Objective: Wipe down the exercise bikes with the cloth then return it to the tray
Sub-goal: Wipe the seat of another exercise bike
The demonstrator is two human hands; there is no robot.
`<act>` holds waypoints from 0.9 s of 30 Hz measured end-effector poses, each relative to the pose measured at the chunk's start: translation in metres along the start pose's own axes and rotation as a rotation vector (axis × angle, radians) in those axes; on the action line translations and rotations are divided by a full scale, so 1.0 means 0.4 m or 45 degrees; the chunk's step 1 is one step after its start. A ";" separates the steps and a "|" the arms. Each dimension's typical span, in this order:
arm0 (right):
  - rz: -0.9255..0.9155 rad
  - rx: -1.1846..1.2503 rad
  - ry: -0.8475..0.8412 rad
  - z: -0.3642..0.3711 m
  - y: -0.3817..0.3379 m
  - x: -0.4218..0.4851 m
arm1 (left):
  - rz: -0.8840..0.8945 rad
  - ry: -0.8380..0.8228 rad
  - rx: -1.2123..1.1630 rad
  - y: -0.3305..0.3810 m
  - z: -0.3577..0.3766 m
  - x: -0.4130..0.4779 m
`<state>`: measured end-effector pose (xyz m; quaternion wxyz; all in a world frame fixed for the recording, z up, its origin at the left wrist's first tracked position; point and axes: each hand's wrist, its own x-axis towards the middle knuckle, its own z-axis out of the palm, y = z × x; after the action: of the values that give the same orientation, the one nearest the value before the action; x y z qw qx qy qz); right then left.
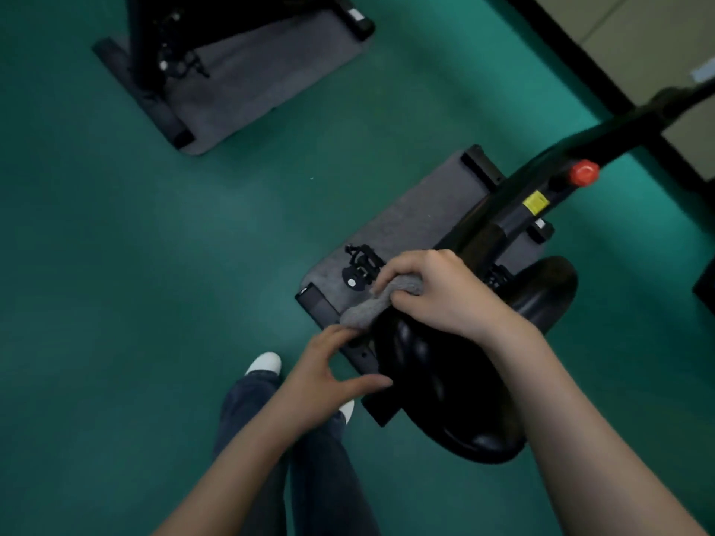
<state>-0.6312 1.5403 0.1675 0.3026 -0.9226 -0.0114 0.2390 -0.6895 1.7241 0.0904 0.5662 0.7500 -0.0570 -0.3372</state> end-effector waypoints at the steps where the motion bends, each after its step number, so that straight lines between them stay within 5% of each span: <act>1: -0.049 0.020 -0.049 -0.006 0.003 0.001 | -0.007 0.025 -0.007 -0.010 0.022 -0.014; 9: -0.394 0.059 -0.248 -0.007 -0.025 -0.059 | 0.027 0.106 -0.307 -0.050 0.113 -0.053; 14: -0.358 0.024 -0.150 -0.009 -0.040 0.002 | 0.125 0.133 -0.412 -0.038 0.129 -0.061; 21: -0.441 -0.134 -0.416 -0.006 -0.037 0.001 | 0.010 0.128 -0.587 -0.046 0.147 -0.067; 24: -0.456 -0.040 -0.383 -0.039 -0.027 -0.026 | 0.018 0.158 -0.602 -0.044 0.148 -0.072; 27: -0.424 0.057 -0.133 -0.047 -0.009 -0.060 | 0.022 0.150 -0.538 -0.038 0.143 -0.078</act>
<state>-0.6436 1.5289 0.1929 0.3577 -0.8872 -0.1744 0.2334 -0.7503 1.6978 0.0830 0.7160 0.6326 0.0416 -0.2923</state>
